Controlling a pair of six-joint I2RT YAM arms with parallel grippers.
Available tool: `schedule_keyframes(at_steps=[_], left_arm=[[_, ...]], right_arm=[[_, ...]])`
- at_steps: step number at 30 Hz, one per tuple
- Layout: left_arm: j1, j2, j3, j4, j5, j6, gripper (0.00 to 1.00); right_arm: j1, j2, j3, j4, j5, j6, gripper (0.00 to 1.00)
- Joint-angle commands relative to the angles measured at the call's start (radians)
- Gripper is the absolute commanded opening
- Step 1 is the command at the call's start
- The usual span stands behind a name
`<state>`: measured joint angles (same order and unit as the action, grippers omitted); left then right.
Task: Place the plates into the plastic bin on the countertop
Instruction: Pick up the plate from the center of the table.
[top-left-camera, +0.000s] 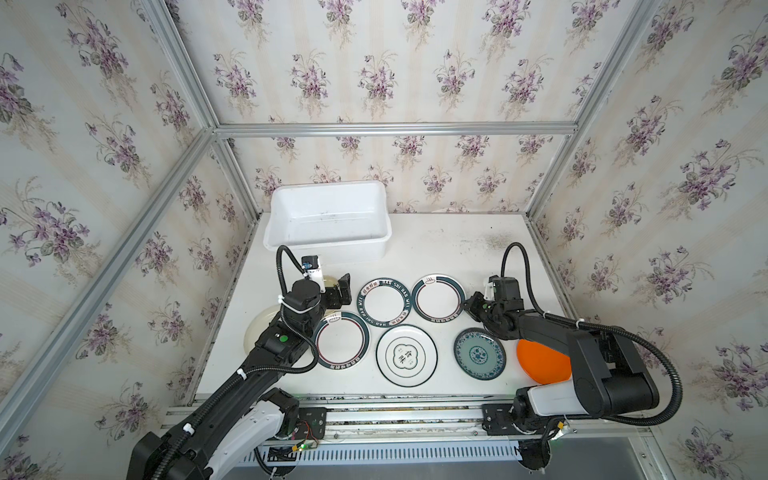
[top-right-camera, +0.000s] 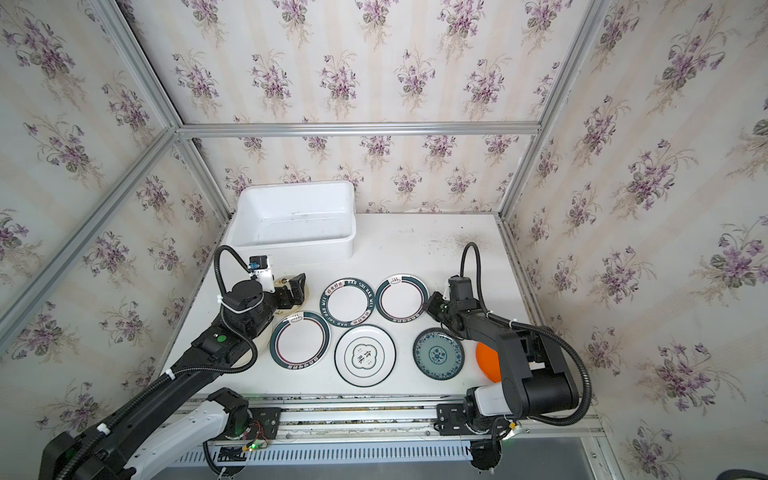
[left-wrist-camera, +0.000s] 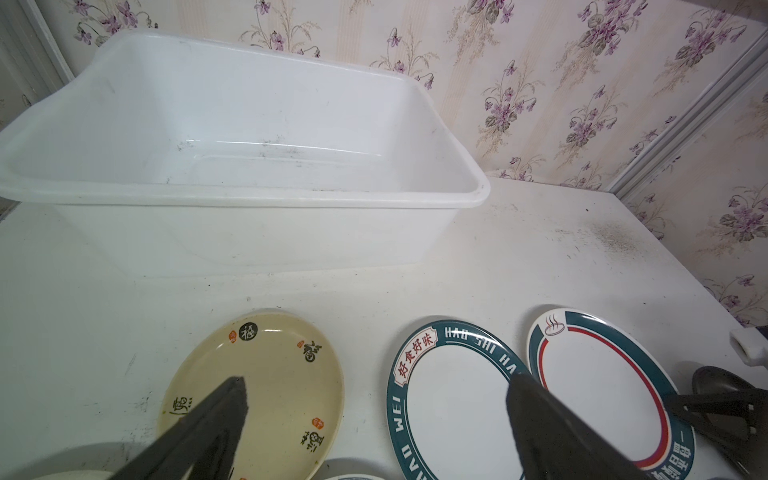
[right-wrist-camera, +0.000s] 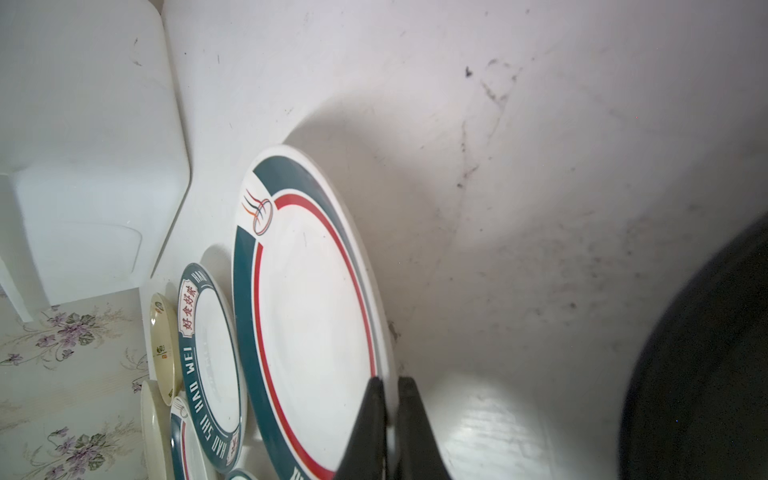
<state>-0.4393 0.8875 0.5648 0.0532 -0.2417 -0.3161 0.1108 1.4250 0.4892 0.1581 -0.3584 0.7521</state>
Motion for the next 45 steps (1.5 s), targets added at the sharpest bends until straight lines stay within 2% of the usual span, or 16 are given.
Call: schedule_keyframes(at_steps=[1, 16, 25, 31, 38, 41, 45], left_arm=[[-0.001, 0.004, -0.003, 0.008, 0.002, -0.011, 1.0], [-0.001, 0.016, 0.004, -0.012, 0.035, -0.081, 0.99], [-0.005, 0.096, 0.065, -0.018, 0.182, -0.112, 0.99], [-0.034, 0.189, 0.134, -0.018, 0.252, -0.122, 0.99], [-0.095, 0.302, 0.224, 0.002, 0.32, -0.164, 0.89], [-0.121, 0.36, 0.245, 0.054, 0.367, -0.175, 0.81], [-0.139, 0.443, 0.282, 0.088, 0.435, -0.211, 0.78]], right_arm=[[-0.001, 0.001, -0.007, -0.059, 0.058, -0.007, 0.0], [-0.013, -0.118, -0.002, 0.036, 0.011, 0.123, 0.0], [-0.031, -0.228, 0.023, 0.003, 0.025, 0.097, 0.0], [-0.029, -0.23, 0.06, 0.049, -0.063, 0.086, 0.0], [-0.03, -0.225, 0.042, 0.145, -0.143, 0.114, 0.0], [-0.029, -0.208, 0.037, 0.19, -0.176, 0.127, 0.0], [-0.029, -0.167, 0.024, 0.278, -0.231, 0.162, 0.0]])
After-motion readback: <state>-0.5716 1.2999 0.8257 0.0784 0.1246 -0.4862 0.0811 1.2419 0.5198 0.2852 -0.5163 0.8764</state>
